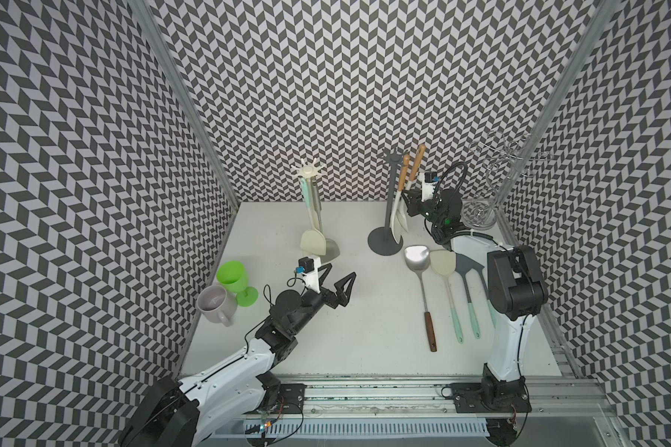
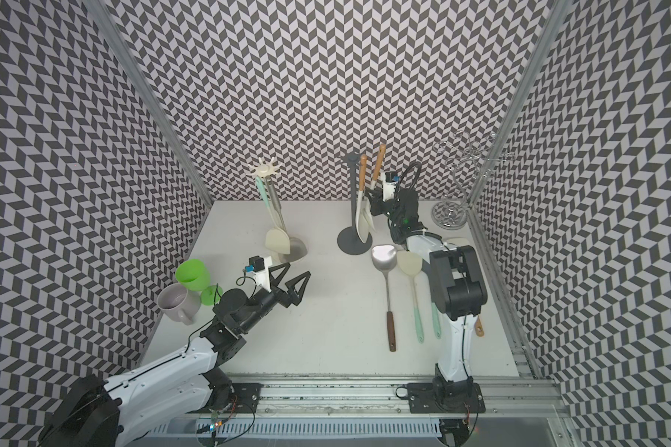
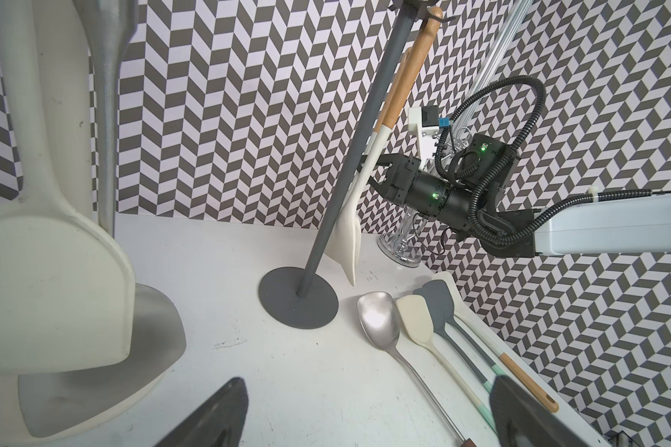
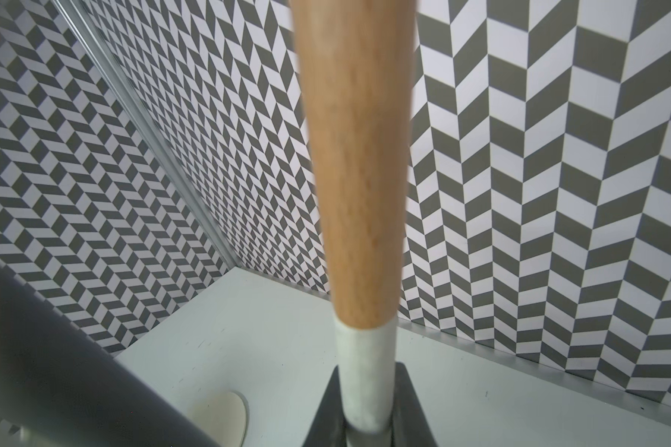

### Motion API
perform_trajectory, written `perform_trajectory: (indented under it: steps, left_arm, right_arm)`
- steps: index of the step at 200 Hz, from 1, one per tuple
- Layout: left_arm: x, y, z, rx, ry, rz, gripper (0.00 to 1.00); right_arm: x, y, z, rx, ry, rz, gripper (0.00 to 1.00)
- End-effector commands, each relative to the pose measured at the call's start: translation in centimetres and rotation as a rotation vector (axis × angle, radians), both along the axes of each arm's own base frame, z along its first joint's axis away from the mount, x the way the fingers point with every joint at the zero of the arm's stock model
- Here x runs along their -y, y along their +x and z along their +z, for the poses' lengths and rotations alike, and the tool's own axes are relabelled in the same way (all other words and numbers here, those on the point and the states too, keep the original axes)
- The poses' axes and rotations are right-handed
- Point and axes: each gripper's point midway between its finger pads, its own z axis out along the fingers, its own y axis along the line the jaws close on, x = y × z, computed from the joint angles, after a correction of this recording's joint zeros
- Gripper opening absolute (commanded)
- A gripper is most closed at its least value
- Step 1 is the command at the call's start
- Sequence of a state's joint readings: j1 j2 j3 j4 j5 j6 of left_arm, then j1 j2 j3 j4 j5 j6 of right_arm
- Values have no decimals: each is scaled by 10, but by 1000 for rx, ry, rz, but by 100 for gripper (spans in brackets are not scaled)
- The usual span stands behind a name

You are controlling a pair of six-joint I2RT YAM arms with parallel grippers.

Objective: Take the spatula off the kitchen utensil rack
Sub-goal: Take off the spatula from the rack.

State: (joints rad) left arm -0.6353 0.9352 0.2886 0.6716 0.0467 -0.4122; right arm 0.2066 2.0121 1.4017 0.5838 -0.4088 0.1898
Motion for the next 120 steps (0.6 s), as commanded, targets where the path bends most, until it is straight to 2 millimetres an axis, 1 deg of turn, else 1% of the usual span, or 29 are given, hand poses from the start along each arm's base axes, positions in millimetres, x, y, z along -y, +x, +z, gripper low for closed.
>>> perform_trajectory:
  steps: [1, 23, 52, 89, 120]
  left_arm:
    - [-2, -4, 3, 24, -3, -3, 99]
    - [-2, -4, 3, 26, -3, -2, 99]
    - [-3, -5, 5, 30, -7, -3, 99]
    - [-3, -6, 5, 34, -10, -1, 99]
    - [-4, -6, 4, 30, -11, -1, 99]
  right_arm:
    - [9, -12, 71, 162, 64, -54, 0]
    - [17, -13, 76, 162, 85, -97, 0]
    - [21, -17, 81, 166, 110, -116, 0]
    - [29, -17, 81, 152, 135, -160, 0]
    - [44, -15, 78, 123, 156, -235, 0]
